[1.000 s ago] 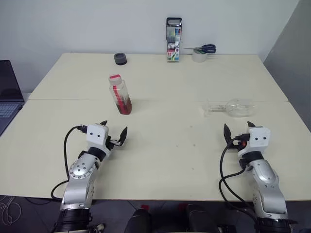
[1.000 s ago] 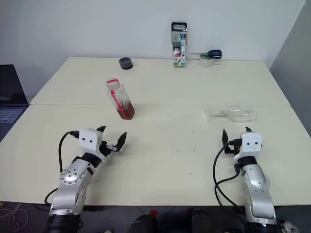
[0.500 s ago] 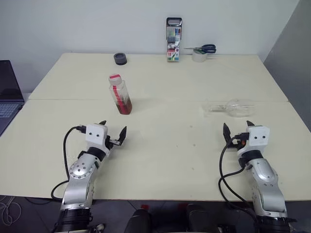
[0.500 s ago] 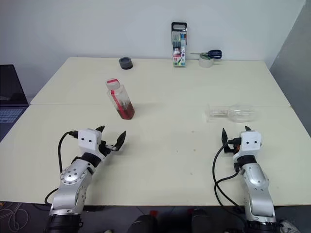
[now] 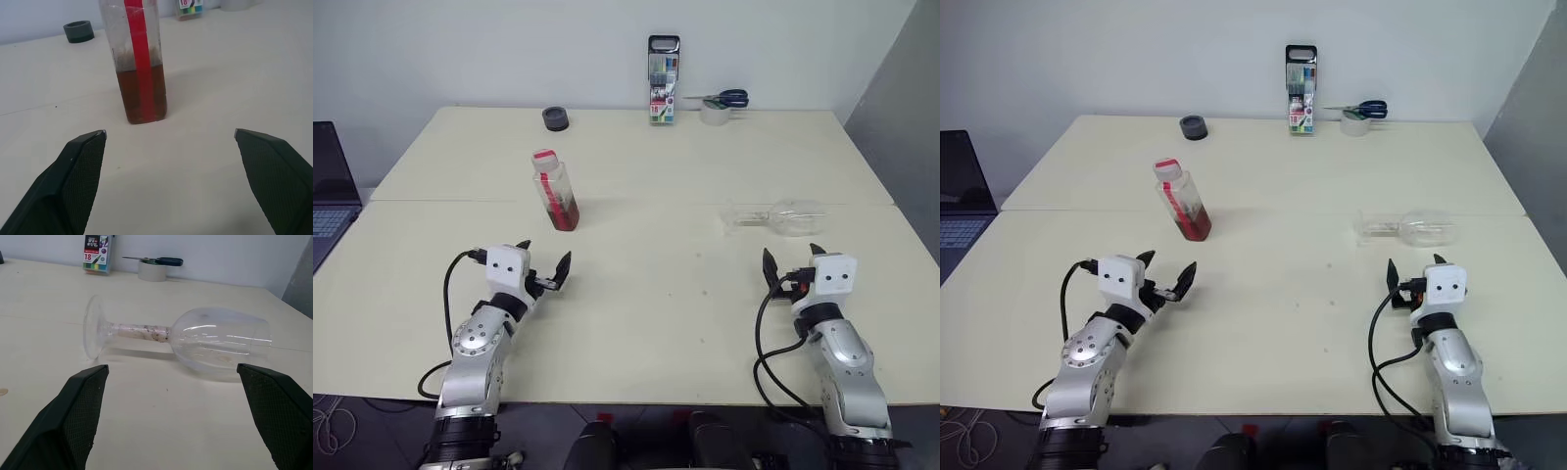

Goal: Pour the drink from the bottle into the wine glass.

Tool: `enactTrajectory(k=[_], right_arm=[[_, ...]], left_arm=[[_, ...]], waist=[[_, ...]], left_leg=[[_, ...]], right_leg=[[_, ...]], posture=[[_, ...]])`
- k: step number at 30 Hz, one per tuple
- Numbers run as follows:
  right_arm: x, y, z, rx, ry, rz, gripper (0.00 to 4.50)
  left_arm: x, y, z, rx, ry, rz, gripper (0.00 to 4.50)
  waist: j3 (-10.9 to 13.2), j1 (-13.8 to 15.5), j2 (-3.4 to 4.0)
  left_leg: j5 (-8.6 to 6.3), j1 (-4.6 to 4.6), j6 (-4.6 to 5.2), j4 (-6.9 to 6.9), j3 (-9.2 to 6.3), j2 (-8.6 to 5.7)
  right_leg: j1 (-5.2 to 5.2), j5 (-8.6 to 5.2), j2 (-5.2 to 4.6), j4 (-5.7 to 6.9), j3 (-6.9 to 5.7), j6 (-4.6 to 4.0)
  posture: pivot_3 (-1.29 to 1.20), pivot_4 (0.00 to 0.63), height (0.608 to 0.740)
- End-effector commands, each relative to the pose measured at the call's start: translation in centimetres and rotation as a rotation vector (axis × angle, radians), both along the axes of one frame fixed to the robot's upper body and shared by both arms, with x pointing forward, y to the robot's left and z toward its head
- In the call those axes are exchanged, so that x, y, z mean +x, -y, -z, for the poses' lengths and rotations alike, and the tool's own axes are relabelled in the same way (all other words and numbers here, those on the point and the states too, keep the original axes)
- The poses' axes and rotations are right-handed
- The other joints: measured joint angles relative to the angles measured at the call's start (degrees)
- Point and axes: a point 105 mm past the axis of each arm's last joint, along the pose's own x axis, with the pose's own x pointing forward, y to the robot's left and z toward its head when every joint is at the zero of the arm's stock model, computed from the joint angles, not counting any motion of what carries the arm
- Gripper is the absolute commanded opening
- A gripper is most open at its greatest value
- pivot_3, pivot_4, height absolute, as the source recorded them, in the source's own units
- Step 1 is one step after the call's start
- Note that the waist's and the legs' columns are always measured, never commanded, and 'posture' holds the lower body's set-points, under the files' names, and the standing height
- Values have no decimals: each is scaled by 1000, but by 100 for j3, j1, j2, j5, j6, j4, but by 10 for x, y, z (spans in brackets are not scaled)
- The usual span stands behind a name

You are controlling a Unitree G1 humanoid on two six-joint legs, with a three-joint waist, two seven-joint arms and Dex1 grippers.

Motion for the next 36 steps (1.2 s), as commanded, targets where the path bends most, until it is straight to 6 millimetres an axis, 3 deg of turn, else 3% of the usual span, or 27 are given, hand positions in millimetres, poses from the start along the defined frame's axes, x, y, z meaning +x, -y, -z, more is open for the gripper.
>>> enactTrajectory(k=[1, 8, 13, 36], right_arm=[[-4, -13, -22, -18, 68, -116, 4500], [-27, -81, -44, -33, 13, -618, 4500], [-40, -109, -63, -31, -25, -831, 4500], [-39, -119, -68, -66, -40, -911, 4500]], left_arm=[[1, -6, -18, -28, 57, -15, 4473], [10, -10, -23, -29, 48, -56, 4473], [19, -7, -33, -24, 59, -49, 4473], [71, 5, -66, -68, 80, -30, 4473]], waist=[[0, 0, 0], [0, 1, -1], [1, 4, -1], [2, 11, -4]], left_leg=[[0, 0, 0, 0, 0, 0], [-4, -1, 7, 7, -7, 0], [-4, -4, 7, 24, -10, -2], [-5, -11, 7, 48, -16, -5]], right_leg=[[0, 0, 0, 0, 0, 0], [4, 0, 1, 0, -5, 0], [11, 2, 1, 0, -8, 3], [17, 5, 0, -1, -14, 9]], posture=[[0, 150, 740], [0, 150, 740], [0, 150, 740], [0, 150, 740]])
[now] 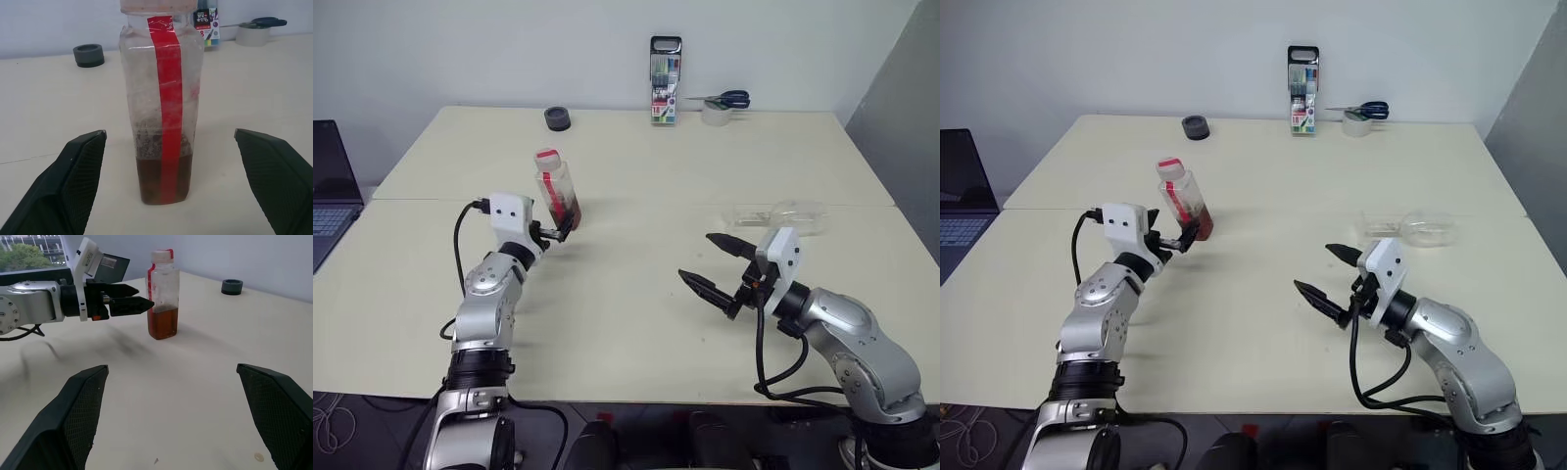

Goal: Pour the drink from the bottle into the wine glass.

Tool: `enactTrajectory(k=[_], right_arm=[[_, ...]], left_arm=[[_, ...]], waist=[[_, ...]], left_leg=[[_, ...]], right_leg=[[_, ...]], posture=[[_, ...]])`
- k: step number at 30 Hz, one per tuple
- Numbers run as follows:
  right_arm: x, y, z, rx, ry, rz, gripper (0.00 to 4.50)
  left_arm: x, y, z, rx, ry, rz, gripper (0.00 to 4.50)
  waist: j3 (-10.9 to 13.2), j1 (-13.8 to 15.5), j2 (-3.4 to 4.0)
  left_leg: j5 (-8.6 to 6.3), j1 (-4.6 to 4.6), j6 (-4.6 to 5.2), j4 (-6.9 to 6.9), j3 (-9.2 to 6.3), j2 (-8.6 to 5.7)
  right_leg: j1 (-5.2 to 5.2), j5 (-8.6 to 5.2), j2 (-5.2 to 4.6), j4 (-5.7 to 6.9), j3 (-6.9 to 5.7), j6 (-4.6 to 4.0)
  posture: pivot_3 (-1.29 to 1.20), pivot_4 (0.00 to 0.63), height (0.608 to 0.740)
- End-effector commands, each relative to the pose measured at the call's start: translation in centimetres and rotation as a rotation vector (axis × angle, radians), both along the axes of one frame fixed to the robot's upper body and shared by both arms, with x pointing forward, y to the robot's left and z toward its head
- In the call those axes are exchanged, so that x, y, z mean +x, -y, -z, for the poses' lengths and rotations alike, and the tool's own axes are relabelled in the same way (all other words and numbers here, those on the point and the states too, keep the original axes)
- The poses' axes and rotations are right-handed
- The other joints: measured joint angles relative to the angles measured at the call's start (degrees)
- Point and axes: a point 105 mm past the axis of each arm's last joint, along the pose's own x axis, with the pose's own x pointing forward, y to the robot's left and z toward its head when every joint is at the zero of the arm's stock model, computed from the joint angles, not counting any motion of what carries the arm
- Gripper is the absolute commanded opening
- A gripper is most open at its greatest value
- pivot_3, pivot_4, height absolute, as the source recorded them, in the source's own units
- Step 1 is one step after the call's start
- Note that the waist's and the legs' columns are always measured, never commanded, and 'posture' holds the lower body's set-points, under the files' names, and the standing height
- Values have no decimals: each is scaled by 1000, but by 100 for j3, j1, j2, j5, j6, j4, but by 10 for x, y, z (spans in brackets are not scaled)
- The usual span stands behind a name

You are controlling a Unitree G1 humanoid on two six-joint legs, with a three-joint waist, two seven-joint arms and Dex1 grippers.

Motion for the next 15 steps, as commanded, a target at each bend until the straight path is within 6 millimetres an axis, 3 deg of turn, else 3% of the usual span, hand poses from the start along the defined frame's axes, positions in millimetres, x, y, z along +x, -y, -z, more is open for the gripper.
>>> enactTrajectory(k=[1, 8, 15], right_arm=[[-1, -3, -12, 2, 50, -25, 4500], [-2, -7, -17, 8, 63, -48, 4500], [-8, -17, -35, 35, 60, -150, 4500]], left_arm=[[9, 2, -21, 6, 56, 8, 4473], [23, 3, -29, 16, 57, 18, 4473], [37, 4, -40, 26, 72, 18, 4473]], waist=[[0, 0, 0], [0, -4, -1], [1, -6, -2]], left_leg=[[0, 0, 0, 1, 1, 0], [1, -1, -2, 4, 3, -1], [4, -3, -7, 7, 0, -1]], right_leg=[[0, 0, 0, 0, 0, 0], [0, 1, 0, -1, 2, 2], [0, 1, 0, -1, 0, 2]], posture=[[0, 150, 740], [0, 150, 740], [0, 150, 740]])
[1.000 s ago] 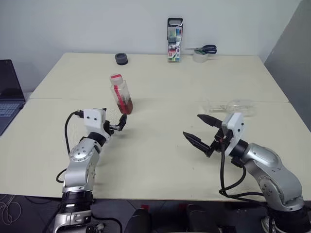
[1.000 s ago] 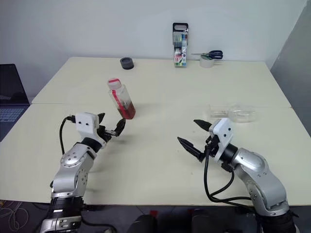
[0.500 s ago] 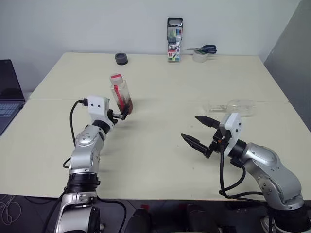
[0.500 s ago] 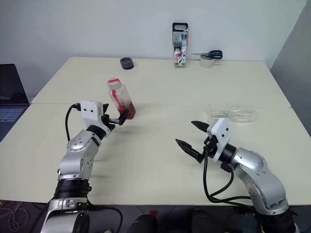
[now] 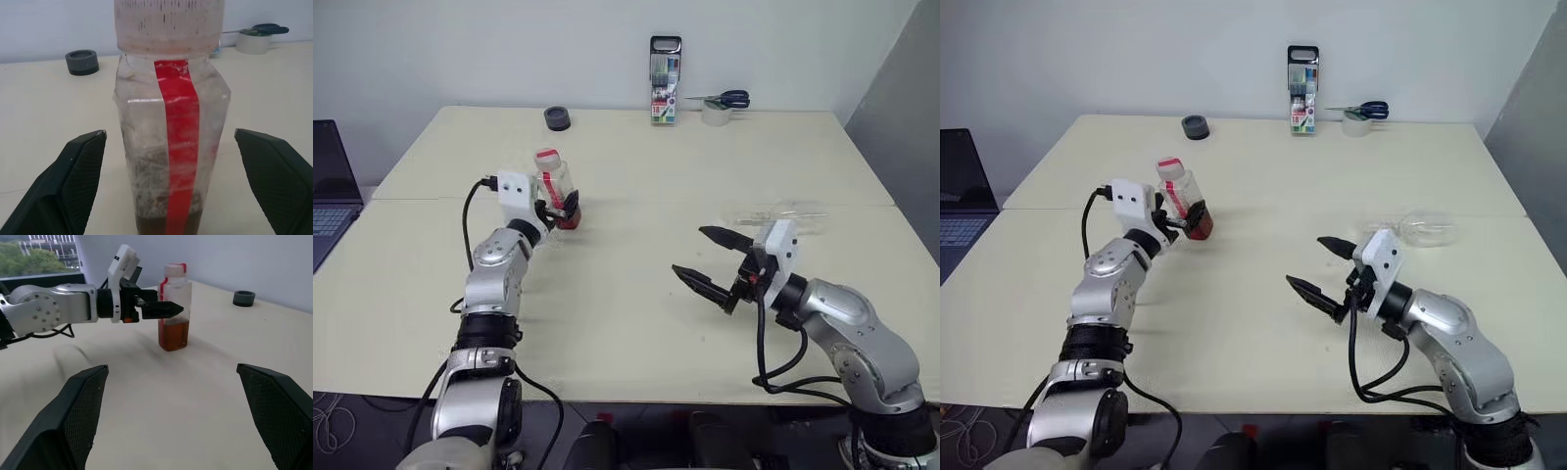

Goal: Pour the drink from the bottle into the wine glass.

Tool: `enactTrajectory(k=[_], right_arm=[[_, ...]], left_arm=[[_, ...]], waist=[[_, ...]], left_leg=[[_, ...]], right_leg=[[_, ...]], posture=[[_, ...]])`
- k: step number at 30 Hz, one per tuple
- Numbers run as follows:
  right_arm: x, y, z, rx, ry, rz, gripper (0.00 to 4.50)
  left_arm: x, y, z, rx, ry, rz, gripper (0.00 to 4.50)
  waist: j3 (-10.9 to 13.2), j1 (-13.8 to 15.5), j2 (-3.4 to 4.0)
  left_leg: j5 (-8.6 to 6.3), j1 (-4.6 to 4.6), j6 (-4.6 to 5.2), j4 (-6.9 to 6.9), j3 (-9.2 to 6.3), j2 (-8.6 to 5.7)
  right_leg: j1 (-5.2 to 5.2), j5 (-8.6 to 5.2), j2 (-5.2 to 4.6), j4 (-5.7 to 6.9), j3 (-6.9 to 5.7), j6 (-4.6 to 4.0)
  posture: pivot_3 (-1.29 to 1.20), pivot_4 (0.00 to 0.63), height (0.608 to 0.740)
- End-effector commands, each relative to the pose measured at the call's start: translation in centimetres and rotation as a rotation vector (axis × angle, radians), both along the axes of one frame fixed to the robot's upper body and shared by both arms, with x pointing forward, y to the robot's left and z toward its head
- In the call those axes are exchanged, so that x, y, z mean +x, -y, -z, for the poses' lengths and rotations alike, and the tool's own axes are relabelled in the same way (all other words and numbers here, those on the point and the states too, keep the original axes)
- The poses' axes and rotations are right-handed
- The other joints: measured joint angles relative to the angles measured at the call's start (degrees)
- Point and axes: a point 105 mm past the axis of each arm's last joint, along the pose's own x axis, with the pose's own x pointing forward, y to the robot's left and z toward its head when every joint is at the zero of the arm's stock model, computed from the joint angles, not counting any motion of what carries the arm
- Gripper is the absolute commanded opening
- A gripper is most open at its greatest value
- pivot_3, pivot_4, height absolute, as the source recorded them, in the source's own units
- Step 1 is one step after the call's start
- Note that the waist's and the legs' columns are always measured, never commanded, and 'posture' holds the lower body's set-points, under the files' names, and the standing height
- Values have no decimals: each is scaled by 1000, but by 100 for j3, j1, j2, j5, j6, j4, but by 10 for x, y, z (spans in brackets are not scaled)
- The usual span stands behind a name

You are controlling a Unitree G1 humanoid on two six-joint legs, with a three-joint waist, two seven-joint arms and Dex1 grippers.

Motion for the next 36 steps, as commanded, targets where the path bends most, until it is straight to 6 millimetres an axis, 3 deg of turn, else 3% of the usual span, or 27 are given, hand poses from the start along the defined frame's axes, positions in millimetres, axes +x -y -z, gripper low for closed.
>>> enactTrajectory(k=[1, 31, 34, 36], right_arm=[[-7, -6, -19, 10, 48, -60, 4500], [-3, -9, -17, 10, 40, -55, 4500], [-3, -9, -17, 10, 40, -54, 4500], [-3, -9, -17, 10, 39, -53, 4500]], left_arm=[[6, 0, -24, 30, 75, 3, 4473], [26, 2, -39, 62, 100, -23, 4473], [26, 3, -40, 61, 106, -22, 3895], [26, 3, -40, 60, 107, -22, 3210]], waist=[[0, 0, 0], [1, -4, -2], [1, -5, -2], [1, -5, -2]], left_leg=[[0, 0, 0, 1, 1, 0], [1, -11, -1, 5, -1, -2], [1, -11, -2, 5, 0, -2], [1, -11, -2, 5, 0, -2]], right_leg=[[0, 0, 0, 0, 1, 0], [-8, 1, -1, 0, 0, 1], [-8, 1, -1, 0, 0, 2], [-9, 1, -1, 0, 0, 2]], posture=[[0, 150, 740], [0, 150, 740], [0, 150, 740], [0, 150, 740]])
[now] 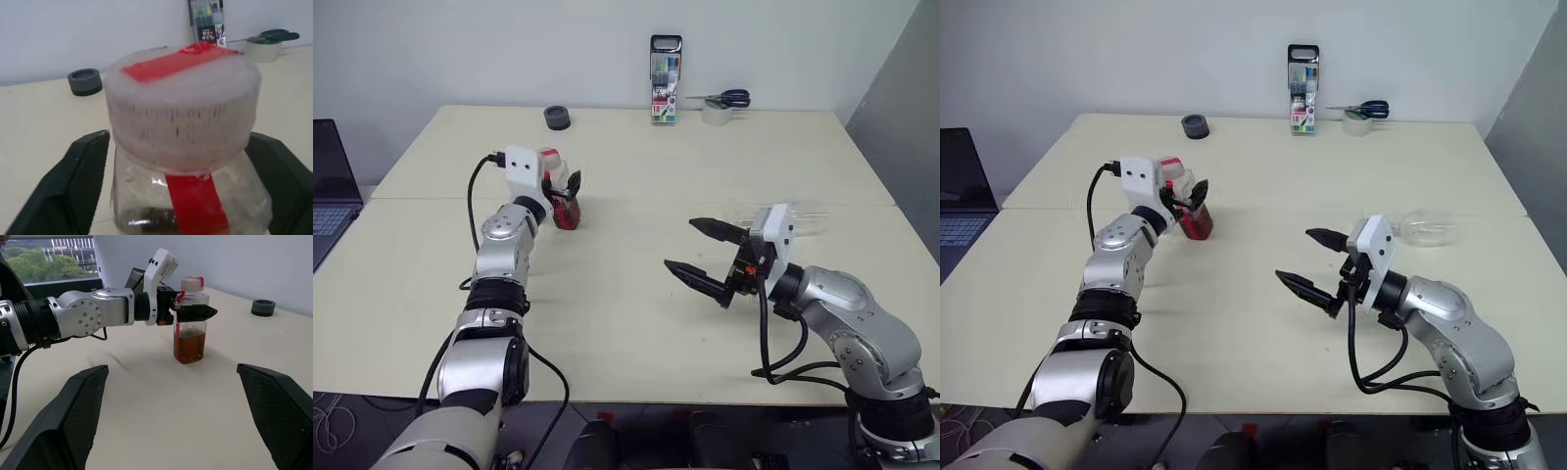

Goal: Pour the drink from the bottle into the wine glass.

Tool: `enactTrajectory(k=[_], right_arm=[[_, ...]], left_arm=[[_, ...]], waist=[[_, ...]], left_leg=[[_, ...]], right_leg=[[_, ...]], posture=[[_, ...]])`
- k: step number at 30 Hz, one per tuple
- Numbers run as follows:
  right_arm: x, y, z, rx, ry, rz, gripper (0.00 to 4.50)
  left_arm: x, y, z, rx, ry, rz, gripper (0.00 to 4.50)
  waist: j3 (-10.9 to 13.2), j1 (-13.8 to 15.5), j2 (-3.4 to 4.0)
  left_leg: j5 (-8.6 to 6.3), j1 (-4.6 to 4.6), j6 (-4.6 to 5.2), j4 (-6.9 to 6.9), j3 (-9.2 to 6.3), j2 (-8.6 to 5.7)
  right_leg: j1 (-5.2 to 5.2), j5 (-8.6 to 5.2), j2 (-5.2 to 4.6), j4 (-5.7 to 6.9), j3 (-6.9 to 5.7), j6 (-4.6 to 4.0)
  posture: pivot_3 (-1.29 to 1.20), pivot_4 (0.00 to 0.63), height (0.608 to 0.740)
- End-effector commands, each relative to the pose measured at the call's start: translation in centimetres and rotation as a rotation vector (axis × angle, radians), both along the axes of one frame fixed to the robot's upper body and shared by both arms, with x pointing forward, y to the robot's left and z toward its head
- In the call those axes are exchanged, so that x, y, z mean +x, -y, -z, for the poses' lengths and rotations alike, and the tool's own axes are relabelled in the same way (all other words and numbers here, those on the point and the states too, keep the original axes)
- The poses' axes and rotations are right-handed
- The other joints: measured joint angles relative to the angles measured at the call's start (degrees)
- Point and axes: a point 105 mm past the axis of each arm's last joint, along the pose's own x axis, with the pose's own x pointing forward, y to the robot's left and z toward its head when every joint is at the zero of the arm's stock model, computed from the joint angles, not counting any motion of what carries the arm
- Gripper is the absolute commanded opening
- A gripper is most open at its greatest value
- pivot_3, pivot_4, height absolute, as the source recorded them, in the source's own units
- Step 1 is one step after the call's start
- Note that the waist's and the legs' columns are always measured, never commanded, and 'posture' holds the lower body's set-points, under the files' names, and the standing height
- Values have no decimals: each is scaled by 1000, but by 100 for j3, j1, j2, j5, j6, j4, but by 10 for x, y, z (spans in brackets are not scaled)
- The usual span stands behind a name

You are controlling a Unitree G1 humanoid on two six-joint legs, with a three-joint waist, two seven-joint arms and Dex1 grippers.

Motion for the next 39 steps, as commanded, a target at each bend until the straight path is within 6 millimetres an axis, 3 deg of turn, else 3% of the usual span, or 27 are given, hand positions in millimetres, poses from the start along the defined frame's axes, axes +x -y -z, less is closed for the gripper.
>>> enactTrajectory(k=[1, 4, 10, 14, 16, 20, 27, 32, 39], right_arm=[[-4, -2, -7, 12, 36, -16, 4500], [-3, -2, -7, 10, 39, -13, 4500], [-1, -2, -9, 17, 47, -4, 4500], [0, -1, -12, 23, 56, 8, 4500], [1, 2, -13, 21, 59, 25, 4500], [-1, 15, -20, 4, 64, 89, 4500], [-1, 10, -30, 0, 65, 138, 4500], [11, -6, -34, -21, 79, 193, 4500], [16, -30, -40, 9, 70, 184, 4500]], left_arm=[[1, -2, -22, 22, 69, -7, 2912], [0, -4, -19, 18, 59, -25, 2063], [-5, -7, -9, -9, 42, -29, 1951], [-15, 3, -10, -73, 61, 56, 1939], [-23, 19, -12, -72, 75, 159, 1920], [-53, 72, -19, -46, 101, 513, 1895], [-85, 126, -12, 66, 81, 883, 1865], [-98, 149, -8, 128, 78, 1056, 1837], [-102, 159, -5, 161, 90, 1155, 1832]], waist=[[0, 0, 0], [1, 0, -2], [1, -4, -2], [1, -4, -2], [1, -1, -2], [1, 36, -2], [2, -29, -3], [3, -61, -2], [3, -57, -2]], left_leg=[[0, 0, 0, 0, -1, 0], [0, -2, 0, 1, 0, 0], [1, -4, -2, 1, 0, 0], [2, -4, -4, 0, 0, 1], [3, -6, -5, 2, -1, 0], [6, -17, -11, 7, -7, -3], [6, -34, -10, 11, -5, -1], [0, -33, 0, 11, -7, 2], [2, -37, -2, 13, -5, -1]], right_leg=[[0, 0, 0, 0, 0, 0], [-2, 0, 0, 0, 0, 1], [-4, 1, 0, 0, 1, 1], [-5, 0, -1, 1, 2, 1], [-5, 0, -2, 1, 1, 1], [-7, 1, -7, -1, -4, 1], [-22, 4, -1, 0, -2, 5], [-23, 4, 5, 3, -3, 4], [-27, 4, 1, 0, -2, 4]], posture=[[0, 150, 740], [0, 150, 740], [0, 150, 740], [0, 150, 740], [0, 150, 740], [0, 150, 740], [0, 150, 740], [0, 150, 740], [0, 150, 740]])
